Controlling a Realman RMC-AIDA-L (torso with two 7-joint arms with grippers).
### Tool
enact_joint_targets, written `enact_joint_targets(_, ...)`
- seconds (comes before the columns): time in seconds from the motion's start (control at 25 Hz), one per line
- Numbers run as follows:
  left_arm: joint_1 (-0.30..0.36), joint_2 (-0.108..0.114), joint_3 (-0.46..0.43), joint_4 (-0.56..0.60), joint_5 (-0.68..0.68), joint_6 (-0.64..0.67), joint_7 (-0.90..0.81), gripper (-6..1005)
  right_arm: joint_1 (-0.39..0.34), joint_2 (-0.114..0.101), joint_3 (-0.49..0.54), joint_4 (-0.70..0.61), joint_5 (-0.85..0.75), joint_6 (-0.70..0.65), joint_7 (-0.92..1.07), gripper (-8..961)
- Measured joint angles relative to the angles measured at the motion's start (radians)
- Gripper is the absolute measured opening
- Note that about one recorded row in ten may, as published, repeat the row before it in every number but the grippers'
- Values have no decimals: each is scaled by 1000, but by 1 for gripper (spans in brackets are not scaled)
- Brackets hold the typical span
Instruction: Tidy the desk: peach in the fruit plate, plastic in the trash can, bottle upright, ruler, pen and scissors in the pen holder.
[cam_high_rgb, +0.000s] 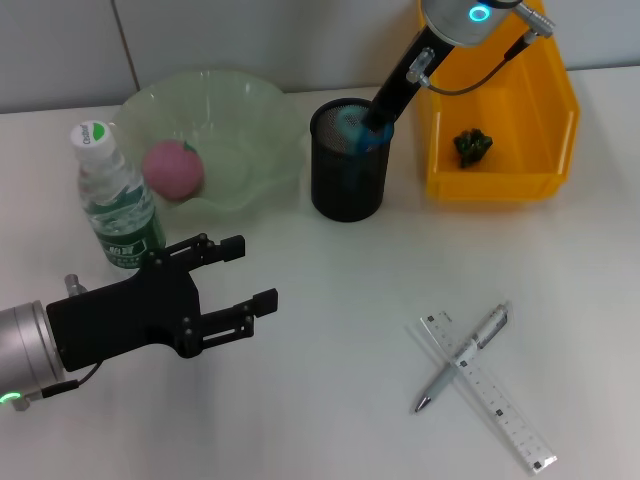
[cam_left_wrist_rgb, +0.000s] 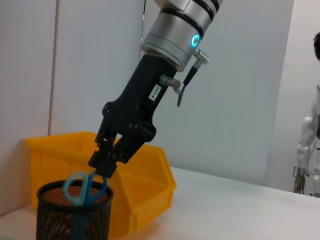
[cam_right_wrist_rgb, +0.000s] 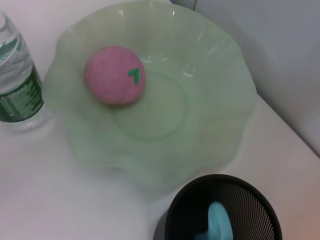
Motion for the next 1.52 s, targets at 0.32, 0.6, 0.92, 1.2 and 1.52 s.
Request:
enact_joint_targets(0.32,0,0,0,0,0,2,-2,758,-11,6,0,-8,-1,27,7,393)
enact_joint_targets(0.6,0,0,0,0,0,2,-2,758,-46,26,1,-77,3,34,8,595)
enact_joint_targets(0.92,-2,0,0,0,0,1,-2,758,-68,36,14,-152,26,-25,14,627)
enact_joint_targets(1.2,-2,1,0,1,0,2,-2,758,-139,68,0,-347,59,-119,49,655)
enact_joint_targets(1.52,-5,3,0,13,0,2,3,758,-230,69,-87,-604,105,-329,198,754)
